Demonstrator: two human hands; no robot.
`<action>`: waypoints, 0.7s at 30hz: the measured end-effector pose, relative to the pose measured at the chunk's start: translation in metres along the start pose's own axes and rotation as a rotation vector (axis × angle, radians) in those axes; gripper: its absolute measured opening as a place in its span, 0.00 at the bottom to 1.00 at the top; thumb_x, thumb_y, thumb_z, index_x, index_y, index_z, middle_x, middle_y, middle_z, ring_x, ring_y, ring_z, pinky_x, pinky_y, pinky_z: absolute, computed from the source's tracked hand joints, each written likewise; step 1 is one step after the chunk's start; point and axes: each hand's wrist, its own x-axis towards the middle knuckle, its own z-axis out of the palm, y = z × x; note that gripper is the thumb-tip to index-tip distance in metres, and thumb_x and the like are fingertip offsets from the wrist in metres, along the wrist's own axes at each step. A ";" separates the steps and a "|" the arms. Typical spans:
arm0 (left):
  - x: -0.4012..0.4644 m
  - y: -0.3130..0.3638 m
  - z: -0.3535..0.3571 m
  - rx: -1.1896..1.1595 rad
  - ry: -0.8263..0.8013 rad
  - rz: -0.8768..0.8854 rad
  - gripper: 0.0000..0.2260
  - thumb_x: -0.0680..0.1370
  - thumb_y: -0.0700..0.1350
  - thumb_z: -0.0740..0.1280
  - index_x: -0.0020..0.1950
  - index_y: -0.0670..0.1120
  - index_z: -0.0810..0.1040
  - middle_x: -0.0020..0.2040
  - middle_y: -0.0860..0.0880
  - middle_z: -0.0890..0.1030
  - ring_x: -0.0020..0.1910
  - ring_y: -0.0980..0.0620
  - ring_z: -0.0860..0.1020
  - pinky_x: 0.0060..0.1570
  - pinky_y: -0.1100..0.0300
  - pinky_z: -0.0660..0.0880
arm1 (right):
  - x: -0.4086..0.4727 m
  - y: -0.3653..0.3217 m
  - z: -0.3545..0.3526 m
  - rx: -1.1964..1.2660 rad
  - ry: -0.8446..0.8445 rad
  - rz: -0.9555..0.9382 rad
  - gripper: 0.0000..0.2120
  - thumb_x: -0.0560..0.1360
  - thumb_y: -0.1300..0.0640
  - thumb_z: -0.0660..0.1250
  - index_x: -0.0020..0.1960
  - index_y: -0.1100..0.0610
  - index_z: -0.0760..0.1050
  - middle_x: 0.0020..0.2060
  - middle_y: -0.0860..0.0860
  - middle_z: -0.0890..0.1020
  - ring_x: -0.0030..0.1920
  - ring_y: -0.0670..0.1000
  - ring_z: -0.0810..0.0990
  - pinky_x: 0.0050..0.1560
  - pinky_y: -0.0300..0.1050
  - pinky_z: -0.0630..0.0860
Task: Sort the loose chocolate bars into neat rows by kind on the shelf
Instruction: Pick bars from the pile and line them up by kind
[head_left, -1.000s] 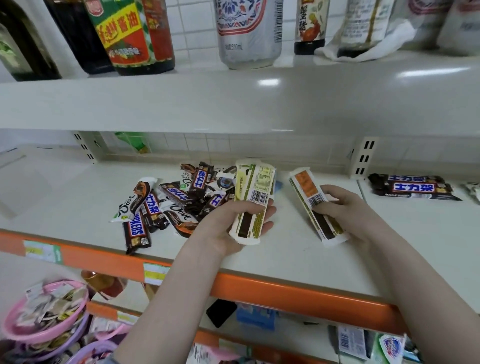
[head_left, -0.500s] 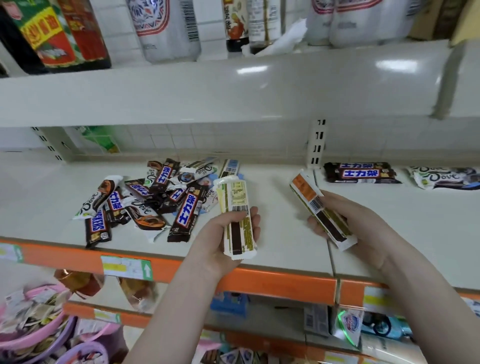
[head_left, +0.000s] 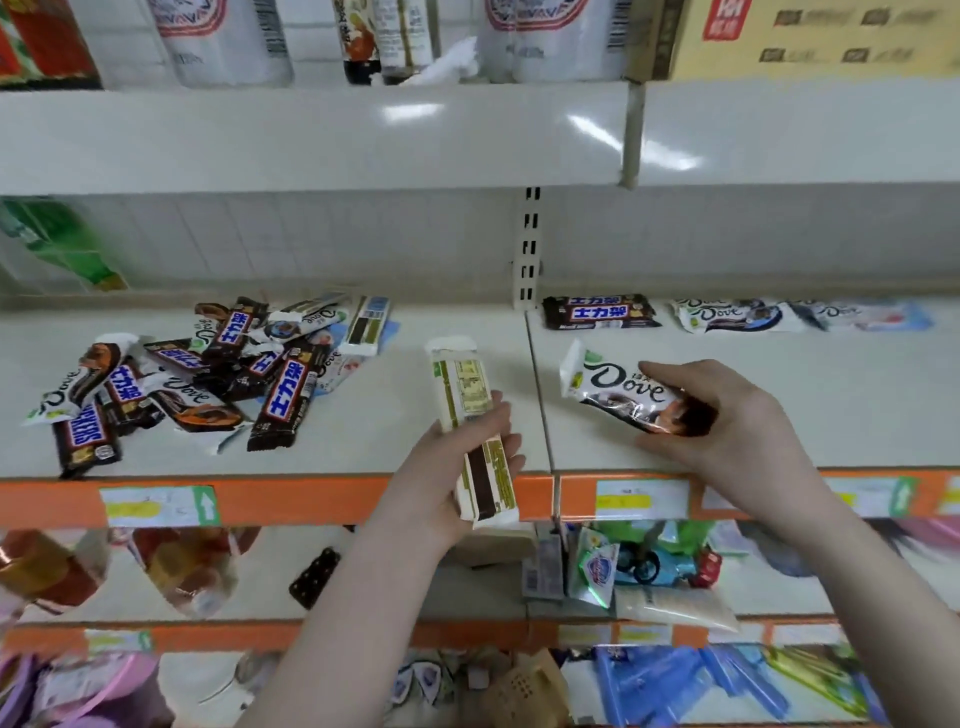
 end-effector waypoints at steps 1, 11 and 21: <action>0.002 -0.005 0.007 0.036 0.012 0.010 0.11 0.69 0.42 0.72 0.51 0.44 0.78 0.34 0.48 0.80 0.34 0.52 0.80 0.41 0.57 0.78 | -0.003 0.006 -0.006 -0.060 -0.011 -0.039 0.27 0.62 0.62 0.77 0.60 0.54 0.76 0.45 0.48 0.78 0.48 0.48 0.76 0.48 0.25 0.66; 0.030 -0.060 0.115 0.333 0.016 0.167 0.15 0.65 0.45 0.75 0.49 0.45 0.78 0.37 0.49 0.81 0.34 0.54 0.78 0.34 0.63 0.76 | 0.002 0.100 -0.070 -0.047 -0.062 -0.263 0.28 0.60 0.60 0.79 0.58 0.53 0.78 0.48 0.42 0.77 0.49 0.42 0.72 0.52 0.29 0.64; 0.081 -0.125 0.251 0.259 0.128 0.190 0.10 0.70 0.36 0.72 0.49 0.43 0.78 0.30 0.50 0.81 0.27 0.54 0.79 0.27 0.64 0.75 | 0.041 0.238 -0.160 0.002 -0.148 -0.323 0.29 0.60 0.61 0.78 0.60 0.57 0.75 0.48 0.48 0.77 0.49 0.37 0.71 0.54 0.21 0.63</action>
